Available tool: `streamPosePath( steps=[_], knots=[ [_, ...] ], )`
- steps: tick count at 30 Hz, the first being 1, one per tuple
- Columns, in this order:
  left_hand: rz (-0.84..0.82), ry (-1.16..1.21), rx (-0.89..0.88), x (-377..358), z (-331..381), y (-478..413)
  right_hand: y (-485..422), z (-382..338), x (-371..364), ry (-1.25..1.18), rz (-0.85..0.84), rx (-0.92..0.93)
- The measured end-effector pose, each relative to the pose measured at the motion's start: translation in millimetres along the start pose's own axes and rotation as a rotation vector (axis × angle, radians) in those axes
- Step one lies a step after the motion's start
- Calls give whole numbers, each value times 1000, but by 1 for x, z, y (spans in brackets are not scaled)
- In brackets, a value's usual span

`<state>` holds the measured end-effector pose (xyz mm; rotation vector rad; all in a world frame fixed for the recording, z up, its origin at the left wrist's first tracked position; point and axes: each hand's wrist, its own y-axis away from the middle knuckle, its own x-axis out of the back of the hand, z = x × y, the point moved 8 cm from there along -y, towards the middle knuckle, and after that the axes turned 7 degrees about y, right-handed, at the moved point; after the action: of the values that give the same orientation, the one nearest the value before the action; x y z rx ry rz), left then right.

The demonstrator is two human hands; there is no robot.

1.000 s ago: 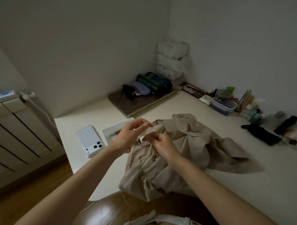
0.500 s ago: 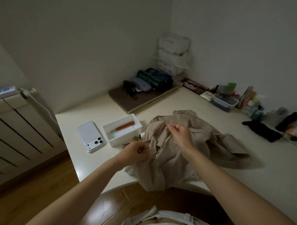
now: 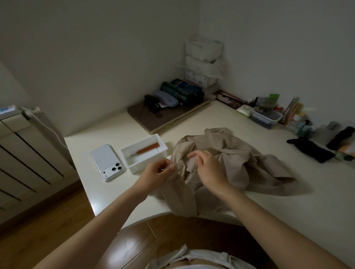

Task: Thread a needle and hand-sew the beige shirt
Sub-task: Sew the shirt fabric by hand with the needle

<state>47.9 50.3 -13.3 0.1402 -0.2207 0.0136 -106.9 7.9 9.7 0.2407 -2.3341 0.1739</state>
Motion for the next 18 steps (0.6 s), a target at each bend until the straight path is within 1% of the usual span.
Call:
streamPosePath(
  steps=[3,5,12,18],
  knots=[
    [14,30,-19,0,5,2,4,-9,-2,-144,1,33],
    [30,50,-23,1,7,4,5,-10,-1,-194,9,39],
    [81,79,-47,3,13,6,8,-8,-9,-225,-41,55],
    [101,94,-14,3,13,8,8,-11,-14,-302,-60,80]
  ],
)
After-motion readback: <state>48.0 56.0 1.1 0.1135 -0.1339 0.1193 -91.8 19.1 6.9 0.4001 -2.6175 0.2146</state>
